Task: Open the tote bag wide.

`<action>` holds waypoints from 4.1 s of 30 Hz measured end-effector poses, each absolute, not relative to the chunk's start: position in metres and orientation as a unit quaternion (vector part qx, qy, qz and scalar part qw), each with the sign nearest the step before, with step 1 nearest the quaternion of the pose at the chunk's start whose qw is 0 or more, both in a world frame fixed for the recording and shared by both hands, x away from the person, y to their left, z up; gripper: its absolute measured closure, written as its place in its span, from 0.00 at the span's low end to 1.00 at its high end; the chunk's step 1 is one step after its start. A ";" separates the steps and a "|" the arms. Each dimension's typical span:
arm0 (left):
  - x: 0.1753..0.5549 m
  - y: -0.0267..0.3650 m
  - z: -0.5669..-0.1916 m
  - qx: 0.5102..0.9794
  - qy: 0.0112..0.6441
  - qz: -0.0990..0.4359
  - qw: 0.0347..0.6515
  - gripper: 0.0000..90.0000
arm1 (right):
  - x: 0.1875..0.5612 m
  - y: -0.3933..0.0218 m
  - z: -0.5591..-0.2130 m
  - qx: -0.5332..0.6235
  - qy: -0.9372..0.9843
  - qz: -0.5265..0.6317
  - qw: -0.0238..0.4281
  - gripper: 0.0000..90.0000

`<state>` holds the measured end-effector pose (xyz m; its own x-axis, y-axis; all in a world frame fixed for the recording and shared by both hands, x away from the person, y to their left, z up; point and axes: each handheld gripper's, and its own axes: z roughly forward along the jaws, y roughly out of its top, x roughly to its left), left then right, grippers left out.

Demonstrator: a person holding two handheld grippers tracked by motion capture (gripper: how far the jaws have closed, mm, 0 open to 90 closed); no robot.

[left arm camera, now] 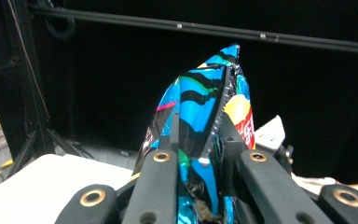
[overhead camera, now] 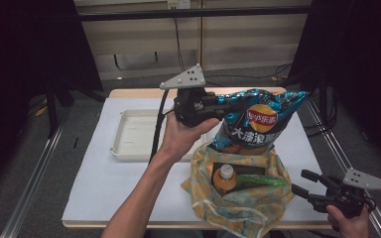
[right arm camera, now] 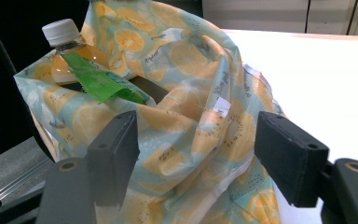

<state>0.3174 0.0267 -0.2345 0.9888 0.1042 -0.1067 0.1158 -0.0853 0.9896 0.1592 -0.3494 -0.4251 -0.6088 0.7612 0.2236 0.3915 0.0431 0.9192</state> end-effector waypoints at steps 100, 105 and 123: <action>0.500 0.143 -0.380 0.723 0.310 0.051 0.615 0.95 | 0.158 -0.343 -0.424 0.389 0.704 0.570 0.165 0.10; 0.506 0.145 -0.378 0.739 0.309 0.085 0.592 0.93 | 0.158 -0.343 -0.424 0.387 0.706 0.570 0.165 0.10; 0.519 0.143 -0.387 0.763 0.335 0.127 0.538 0.45 | 0.158 -0.343 -0.425 0.385 0.708 0.569 0.164 0.11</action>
